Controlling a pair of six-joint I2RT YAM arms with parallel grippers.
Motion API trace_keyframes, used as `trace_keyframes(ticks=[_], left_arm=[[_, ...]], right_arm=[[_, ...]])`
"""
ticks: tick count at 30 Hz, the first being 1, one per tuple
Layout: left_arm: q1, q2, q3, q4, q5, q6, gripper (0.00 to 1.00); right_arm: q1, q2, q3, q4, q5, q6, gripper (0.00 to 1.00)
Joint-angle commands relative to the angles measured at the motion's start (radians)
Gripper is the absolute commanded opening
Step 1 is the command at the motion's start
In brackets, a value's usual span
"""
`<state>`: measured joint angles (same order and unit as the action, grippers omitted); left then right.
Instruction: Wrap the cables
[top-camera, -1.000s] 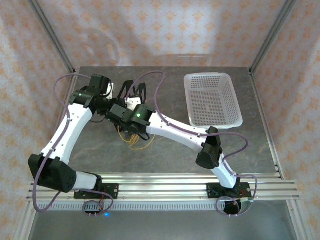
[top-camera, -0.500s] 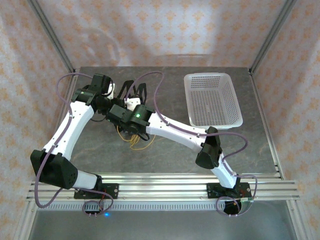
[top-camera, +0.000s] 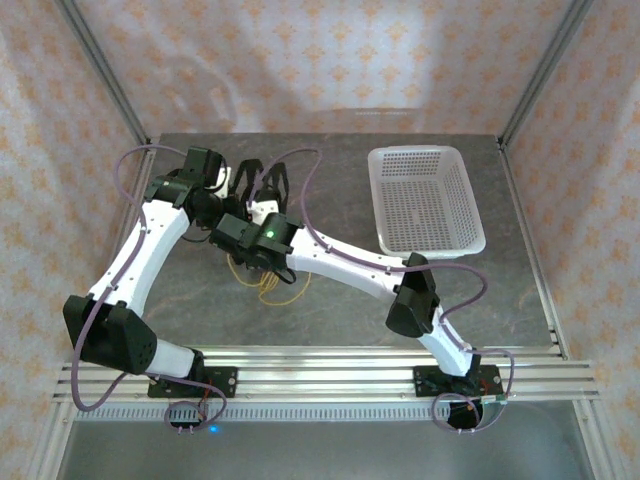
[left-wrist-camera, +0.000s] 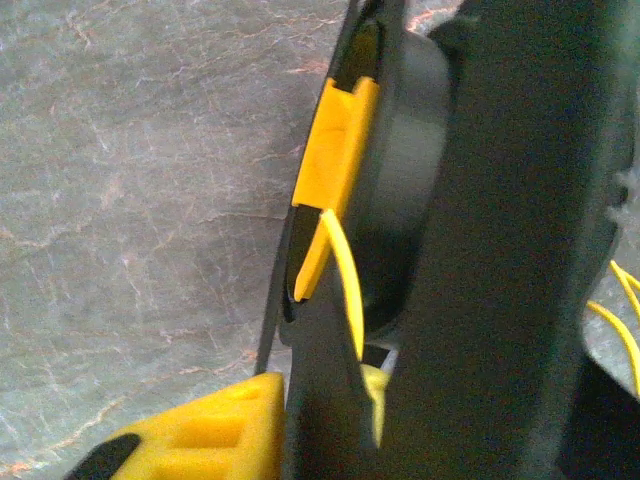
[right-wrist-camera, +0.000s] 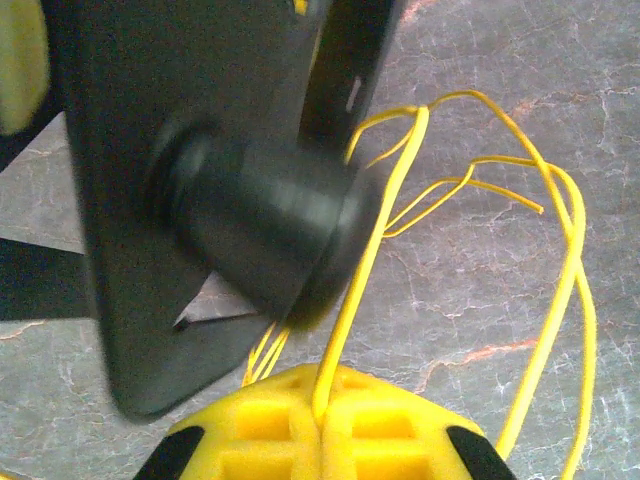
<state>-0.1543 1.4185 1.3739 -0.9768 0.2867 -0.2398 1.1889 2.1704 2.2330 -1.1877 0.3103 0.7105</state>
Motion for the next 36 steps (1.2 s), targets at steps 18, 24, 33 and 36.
trace_keyframes(ticks=[18,24,33,36], left_arm=[[0.082,-0.146,0.116,0.034,0.080,-0.048,0.00],[0.098,-0.182,0.179,0.016,0.236,-0.051,0.00],[0.100,-0.220,0.217,-0.051,0.296,-0.016,0.00],[0.100,-0.229,0.221,-0.059,0.320,-0.016,0.00]], right_arm=[[-0.058,-0.322,-0.405,0.231,-0.070,-0.306,0.00],[-0.147,-0.497,-0.632,0.324,-0.112,-0.370,0.00],[-0.419,-0.642,-0.742,0.307,-0.131,-0.421,0.00],[-0.500,-0.642,-0.739,0.301,-0.163,-0.434,0.00]])
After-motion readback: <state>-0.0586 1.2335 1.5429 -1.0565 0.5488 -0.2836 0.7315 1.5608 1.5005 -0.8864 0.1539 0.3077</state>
